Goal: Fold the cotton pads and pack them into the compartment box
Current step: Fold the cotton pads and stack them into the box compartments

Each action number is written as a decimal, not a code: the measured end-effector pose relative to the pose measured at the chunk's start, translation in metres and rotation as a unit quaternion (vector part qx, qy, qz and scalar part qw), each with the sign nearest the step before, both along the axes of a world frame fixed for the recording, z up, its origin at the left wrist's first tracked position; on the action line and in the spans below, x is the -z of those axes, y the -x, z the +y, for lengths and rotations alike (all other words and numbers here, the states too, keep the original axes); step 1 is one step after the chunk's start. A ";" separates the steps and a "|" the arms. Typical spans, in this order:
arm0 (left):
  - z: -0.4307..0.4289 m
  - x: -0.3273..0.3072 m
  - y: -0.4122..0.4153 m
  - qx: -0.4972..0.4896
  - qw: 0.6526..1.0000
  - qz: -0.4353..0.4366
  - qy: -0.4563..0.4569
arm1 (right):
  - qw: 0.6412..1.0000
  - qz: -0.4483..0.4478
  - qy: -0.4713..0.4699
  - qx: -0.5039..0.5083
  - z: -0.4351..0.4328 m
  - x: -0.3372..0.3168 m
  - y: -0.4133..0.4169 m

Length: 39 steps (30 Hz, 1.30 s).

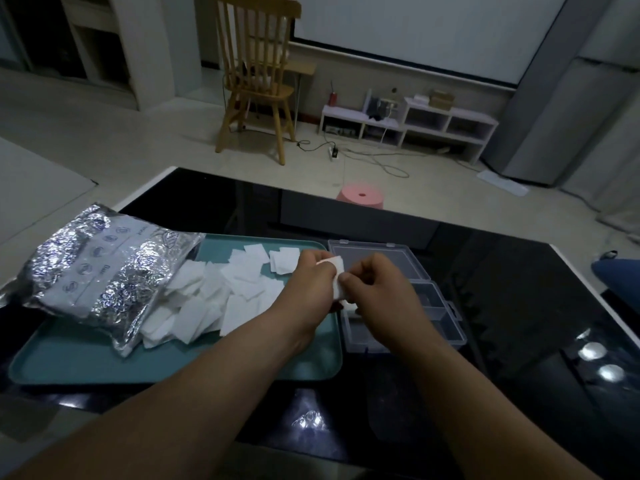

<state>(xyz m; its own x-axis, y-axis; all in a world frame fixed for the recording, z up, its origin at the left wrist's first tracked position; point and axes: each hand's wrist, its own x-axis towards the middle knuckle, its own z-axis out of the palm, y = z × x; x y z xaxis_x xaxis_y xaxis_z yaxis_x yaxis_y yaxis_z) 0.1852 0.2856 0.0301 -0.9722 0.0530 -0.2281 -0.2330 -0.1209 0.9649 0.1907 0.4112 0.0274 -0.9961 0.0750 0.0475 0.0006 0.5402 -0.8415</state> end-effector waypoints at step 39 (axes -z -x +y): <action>0.024 0.072 0.043 0.189 0.714 0.339 0.582 | 0.995 -0.087 0.009 0.039 0.074 0.040 0.057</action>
